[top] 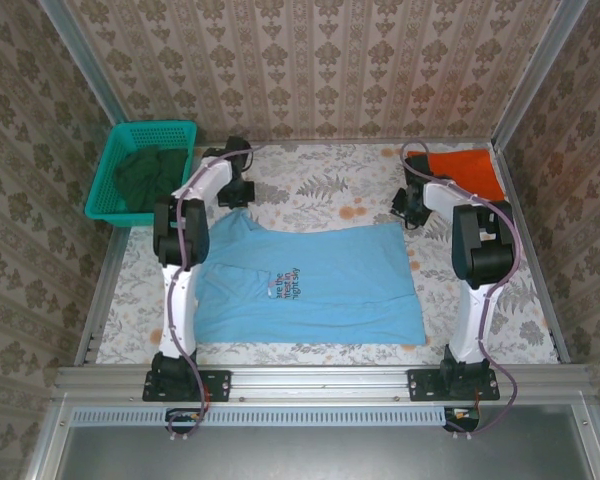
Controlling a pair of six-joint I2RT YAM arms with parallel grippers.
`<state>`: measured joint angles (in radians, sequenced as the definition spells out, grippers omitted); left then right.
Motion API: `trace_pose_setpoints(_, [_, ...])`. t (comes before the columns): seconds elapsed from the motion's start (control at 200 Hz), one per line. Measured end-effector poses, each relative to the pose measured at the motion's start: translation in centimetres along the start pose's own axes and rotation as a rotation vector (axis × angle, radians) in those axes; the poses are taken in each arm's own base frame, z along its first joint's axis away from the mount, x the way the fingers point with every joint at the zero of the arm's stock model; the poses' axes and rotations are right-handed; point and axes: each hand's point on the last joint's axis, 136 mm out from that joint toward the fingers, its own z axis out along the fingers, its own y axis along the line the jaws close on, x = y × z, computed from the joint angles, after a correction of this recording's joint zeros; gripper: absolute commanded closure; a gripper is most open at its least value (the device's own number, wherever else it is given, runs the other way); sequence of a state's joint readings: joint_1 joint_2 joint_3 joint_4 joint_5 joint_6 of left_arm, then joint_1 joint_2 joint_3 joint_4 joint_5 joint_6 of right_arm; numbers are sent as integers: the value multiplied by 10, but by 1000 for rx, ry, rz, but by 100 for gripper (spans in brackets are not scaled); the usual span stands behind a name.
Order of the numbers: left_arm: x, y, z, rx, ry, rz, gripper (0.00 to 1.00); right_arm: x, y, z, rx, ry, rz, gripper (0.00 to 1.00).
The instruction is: Fold and stack the t-shirts
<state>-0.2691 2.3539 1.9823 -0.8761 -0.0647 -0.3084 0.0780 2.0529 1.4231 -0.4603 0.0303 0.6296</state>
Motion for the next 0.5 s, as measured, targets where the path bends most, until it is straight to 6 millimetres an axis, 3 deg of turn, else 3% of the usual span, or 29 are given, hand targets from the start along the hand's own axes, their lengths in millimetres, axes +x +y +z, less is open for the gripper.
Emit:
trace_pose_setpoints(0.345, [-9, 2, -26, 16, -105, -9, 100, 5, 1, 1, 7, 4, -14, 66])
trace_pose_setpoints(0.5, [-8, 4, -28, 14, -113, -10, 100, 6, 1, 1, 15, -1, -23, 73])
